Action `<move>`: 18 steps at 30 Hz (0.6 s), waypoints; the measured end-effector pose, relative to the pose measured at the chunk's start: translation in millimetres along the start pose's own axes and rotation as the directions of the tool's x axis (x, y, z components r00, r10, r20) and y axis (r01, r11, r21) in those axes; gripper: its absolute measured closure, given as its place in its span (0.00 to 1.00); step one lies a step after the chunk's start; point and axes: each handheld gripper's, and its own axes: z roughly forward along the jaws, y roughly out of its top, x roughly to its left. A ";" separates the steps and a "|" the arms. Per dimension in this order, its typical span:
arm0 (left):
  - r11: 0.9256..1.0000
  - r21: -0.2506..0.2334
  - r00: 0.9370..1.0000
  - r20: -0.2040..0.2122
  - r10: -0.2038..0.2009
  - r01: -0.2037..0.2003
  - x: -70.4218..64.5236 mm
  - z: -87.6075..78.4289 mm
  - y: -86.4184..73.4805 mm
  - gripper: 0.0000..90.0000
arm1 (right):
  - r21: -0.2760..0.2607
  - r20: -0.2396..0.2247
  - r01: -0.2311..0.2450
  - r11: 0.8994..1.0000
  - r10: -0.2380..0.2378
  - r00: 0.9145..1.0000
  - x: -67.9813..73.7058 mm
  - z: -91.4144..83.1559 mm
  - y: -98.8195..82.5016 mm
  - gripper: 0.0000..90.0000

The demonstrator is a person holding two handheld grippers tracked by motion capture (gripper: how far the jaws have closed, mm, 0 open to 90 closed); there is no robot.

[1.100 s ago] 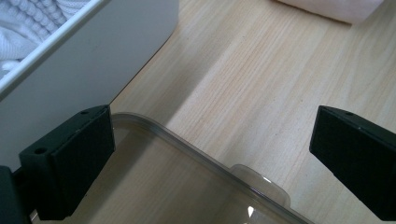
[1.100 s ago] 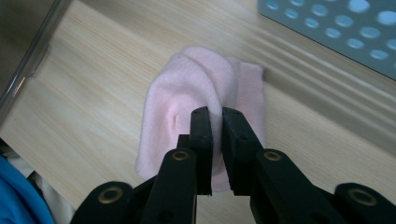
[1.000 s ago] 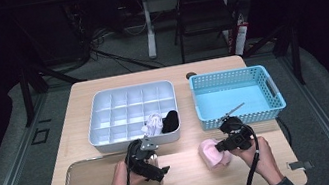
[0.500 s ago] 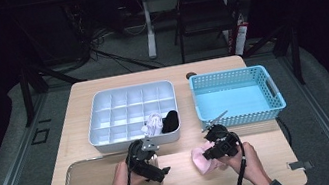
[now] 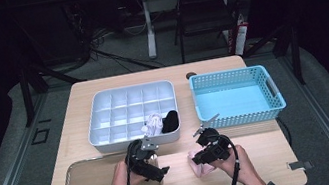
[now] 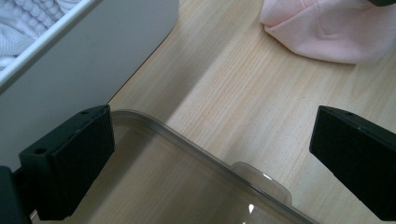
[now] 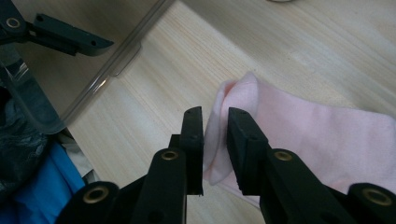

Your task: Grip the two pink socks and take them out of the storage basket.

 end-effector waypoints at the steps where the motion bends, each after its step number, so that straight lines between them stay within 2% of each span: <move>1: 1.000 0.001 1.000 0.001 0.000 0.000 0.0 0.2 0.1 0.00 | -0.010 -0.009 0.002 1.000 -0.002 1.000 0.2 -1.1 0.0 0.84; 4: 1.000 0.001 1.000 0.005 -0.001 0.001 -0.3 0.6 0.2 0.00 | -0.030 -0.023 -0.001 1.000 0.001 1.000 1.9 -3.3 0.0 0.82; 5: 1.000 0.002 1.000 0.002 0.002 -0.002 -0.5 0.6 0.3 0.00 | -0.019 -0.011 0.010 1.000 -0.010 1.000 1.8 -4.8 0.4 0.82; 11: 1.000 0.001 1.000 0.005 0.001 -0.001 -2.0 1.4 0.7 0.00 | -0.049 -0.009 -0.002 0.999 0.002 1.000 -4.1 -9.5 -1.7 0.81; 14: 1.000 0.000 1.000 0.009 0.003 -0.003 -3.3 1.9 1.4 0.00 | -0.067 -0.017 -0.027 0.997 0.026 1.000 -9.0 -14.0 -3.8 0.80; 18: 1.000 -0.004 1.000 0.013 0.007 -0.007 -6.1 2.2 2.9 0.00 | -0.092 0.008 -0.053 0.994 0.054 0.999 -18.7 -23.5 -7.8 0.80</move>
